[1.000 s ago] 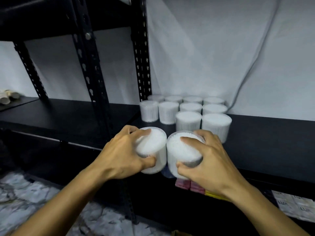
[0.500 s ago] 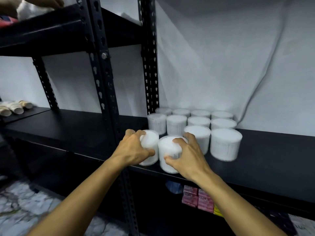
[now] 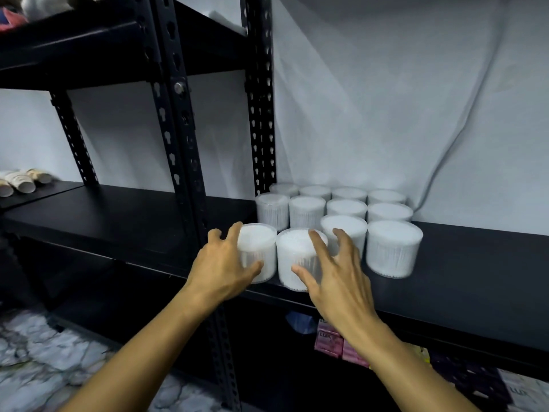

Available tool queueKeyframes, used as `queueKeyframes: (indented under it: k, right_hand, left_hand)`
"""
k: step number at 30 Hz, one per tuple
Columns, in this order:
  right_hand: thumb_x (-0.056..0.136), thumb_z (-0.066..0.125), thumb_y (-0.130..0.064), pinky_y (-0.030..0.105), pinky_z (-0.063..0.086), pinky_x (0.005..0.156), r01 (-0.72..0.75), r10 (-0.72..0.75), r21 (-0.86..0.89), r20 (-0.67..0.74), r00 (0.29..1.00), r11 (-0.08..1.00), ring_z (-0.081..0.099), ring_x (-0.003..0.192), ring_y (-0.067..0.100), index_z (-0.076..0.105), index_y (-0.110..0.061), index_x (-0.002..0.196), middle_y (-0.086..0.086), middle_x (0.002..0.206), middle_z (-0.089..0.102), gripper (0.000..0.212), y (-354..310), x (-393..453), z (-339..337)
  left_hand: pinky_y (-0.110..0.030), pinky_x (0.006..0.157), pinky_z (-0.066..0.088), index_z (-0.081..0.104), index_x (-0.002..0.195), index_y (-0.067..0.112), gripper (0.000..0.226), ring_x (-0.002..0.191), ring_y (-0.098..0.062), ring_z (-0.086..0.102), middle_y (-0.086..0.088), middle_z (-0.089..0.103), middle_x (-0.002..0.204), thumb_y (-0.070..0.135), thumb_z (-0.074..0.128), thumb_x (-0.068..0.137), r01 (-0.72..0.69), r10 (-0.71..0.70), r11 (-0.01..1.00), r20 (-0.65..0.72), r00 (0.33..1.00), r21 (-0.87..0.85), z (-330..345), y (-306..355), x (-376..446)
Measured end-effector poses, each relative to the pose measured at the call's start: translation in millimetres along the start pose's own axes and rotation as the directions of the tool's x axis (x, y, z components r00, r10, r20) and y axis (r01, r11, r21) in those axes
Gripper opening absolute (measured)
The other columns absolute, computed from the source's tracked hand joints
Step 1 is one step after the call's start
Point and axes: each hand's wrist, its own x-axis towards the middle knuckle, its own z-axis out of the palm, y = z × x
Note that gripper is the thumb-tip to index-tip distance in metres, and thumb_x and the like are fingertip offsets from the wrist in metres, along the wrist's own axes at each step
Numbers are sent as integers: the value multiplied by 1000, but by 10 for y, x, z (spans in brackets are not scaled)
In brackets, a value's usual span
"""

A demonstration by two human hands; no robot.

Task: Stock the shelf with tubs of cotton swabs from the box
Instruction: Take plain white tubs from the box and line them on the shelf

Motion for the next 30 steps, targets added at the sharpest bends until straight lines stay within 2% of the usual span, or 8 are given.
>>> queueKeyframes:
  k: [2, 5, 9, 15, 19, 21, 26, 30]
  right_hand:
    - [84, 60, -53, 38, 57, 70, -25, 25, -5, -29, 999, 1000, 40, 125, 32, 37, -28, 142, 16, 141, 29, 67, -19, -89, 40]
    - [85, 63, -44, 38, 56, 71, -46, 46, 41, 16, 999, 998, 44, 119, 30, 38, -26, 140, 14, 136, 30, 64, -64, -134, 152]
    - [84, 68, -30, 37, 58, 71, -46, 47, 92, -6, 999, 995, 54, 104, 30, 44, -20, 136, 16, 127, 38, 59, -110, -29, 265]
    - [86, 66, -24, 35, 55, 72, -35, 34, 42, 11, 999, 999, 53, 98, 30, 41, -14, 137, 19, 119, 41, 57, -140, 200, 401]
    - [92, 58, -23, 30, 50, 78, -49, 50, -26, 48, 998, 998, 49, 99, 25, 31, -12, 142, 18, 121, 38, 58, -168, 331, 452]
    - [90, 61, -20, 28, 48, 80, -64, 67, -55, 48, 997, 996, 49, 99, 24, 31, -11, 141, 18, 122, 38, 59, -182, 387, 484]
    - [78, 73, -11, 29, 51, 70, -77, 80, -122, 18, 997, 990, 53, 86, 23, 45, -5, 132, 19, 113, 45, 60, -193, 486, 580]
    - [72, 79, -10, 29, 50, 63, -78, 86, -164, 46, 995, 983, 55, 77, 24, 49, -1, 128, 21, 107, 51, 64, -196, 536, 594]
  left_hand:
    - [-36, 87, 50, 22, 149, 30, 83, 110, -33, 57, -12, 40, 136, 57, 65, 83, 16, -15, 1000, -37, 999, 13, 38, 14, -88]
    - [-37, 85, 50, 28, 147, 28, 74, 105, -32, 57, -11, 47, 124, 54, 62, 86, 38, -38, 999, -46, 998, 8, 118, 43, -127]
    - [-36, 81, 49, 34, 144, 22, 67, 99, -32, 58, -12, 54, 110, 47, 61, 88, 53, -55, 998, -79, 995, -32, 175, 17, 6]
    - [-31, 73, 45, 34, 142, 16, 60, 96, -31, 58, -15, 53, 112, 35, 59, 91, 60, -67, 994, -77, 995, -94, 281, 23, 248]
    - [-29, 71, 42, 34, 142, 15, 57, 95, -31, 57, -16, 51, 114, 33, 57, 94, 49, -59, 993, -90, 994, -109, 354, 53, 372]
    - [-28, 69, 41, 34, 143, 15, 56, 90, -28, 55, -16, 51, 113, 33, 56, 95, 40, -52, 992, -96, 994, -120, 385, 53, 435]
    - [-28, 70, 41, 34, 144, 15, 58, 93, -30, 57, -17, 52, 112, 33, 57, 94, 19, -30, 993, -102, 994, -115, 466, 22, 579]
    - [-27, 68, 40, 36, 142, 15, 56, 81, -21, 47, -16, 53, 110, 33, 58, 93, 5, -17, 995, -113, 993, -104, 501, 6, 667]
